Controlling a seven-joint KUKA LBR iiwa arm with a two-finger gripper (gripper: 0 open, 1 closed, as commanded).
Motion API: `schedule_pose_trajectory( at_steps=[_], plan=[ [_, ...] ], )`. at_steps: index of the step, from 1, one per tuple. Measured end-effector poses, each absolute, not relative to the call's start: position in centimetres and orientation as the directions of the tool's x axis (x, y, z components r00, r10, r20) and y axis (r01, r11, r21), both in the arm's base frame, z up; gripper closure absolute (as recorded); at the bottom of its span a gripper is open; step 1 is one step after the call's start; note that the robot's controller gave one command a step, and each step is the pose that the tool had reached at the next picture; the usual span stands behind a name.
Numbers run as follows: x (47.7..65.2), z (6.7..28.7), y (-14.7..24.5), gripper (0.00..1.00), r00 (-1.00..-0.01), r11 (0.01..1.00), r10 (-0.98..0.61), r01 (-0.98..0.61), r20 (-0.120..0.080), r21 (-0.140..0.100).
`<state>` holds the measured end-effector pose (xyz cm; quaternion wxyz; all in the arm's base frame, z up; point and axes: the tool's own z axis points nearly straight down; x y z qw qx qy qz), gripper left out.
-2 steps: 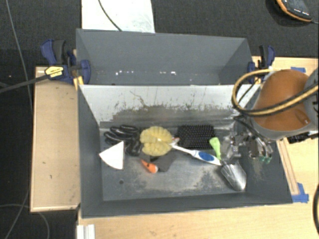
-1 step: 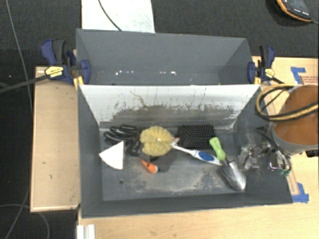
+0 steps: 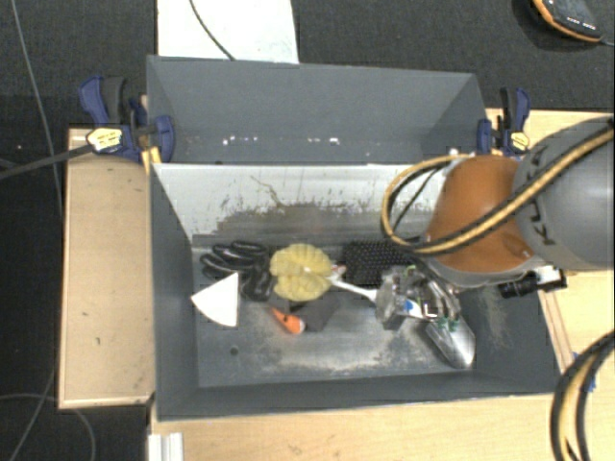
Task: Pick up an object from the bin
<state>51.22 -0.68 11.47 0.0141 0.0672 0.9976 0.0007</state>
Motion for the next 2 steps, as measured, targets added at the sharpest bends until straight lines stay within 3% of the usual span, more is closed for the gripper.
schedule_pose_trajectory(
  at_steps=[2],
  plan=[
    [52.29,11.86,-0.38,1.0,-0.995,0.995,0.095,0.094,-0.026,0.009]
  ],
)
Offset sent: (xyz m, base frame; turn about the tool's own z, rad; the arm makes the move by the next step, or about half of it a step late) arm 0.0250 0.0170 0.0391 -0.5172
